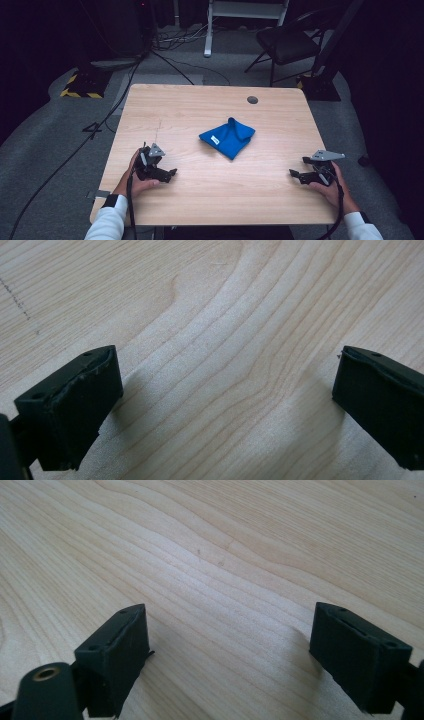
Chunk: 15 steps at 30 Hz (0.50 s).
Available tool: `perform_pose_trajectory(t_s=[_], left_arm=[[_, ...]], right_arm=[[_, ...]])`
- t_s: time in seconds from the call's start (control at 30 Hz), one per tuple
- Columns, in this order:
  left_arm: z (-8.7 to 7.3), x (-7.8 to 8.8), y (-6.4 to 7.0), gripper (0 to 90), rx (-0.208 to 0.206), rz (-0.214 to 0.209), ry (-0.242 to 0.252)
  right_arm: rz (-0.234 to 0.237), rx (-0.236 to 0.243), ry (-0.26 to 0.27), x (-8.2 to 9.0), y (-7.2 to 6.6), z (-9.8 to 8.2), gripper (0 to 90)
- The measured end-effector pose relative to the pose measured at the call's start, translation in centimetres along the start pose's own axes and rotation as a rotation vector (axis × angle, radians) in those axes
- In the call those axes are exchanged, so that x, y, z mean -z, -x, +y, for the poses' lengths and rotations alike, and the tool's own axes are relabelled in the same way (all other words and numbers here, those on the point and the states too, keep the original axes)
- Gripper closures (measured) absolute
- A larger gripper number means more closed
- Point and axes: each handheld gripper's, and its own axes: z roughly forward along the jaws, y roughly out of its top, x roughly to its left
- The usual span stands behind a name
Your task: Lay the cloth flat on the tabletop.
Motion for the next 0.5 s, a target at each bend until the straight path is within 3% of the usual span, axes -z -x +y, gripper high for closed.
perform_pose_trajectory(t_s=[0.4,0.5], left_arm=[[-0.05,0.10,0.23,0.4,0.018,0.020,-0.003],[0.12,0.05,0.23,1.1,0.028,0.023,-0.005]], right_arm=[[0.004,0.005,-0.012,-0.33,0.14,0.43,15.0],[-0.010,0.017,-0.022,-0.53,0.17,0.95,20.4]])
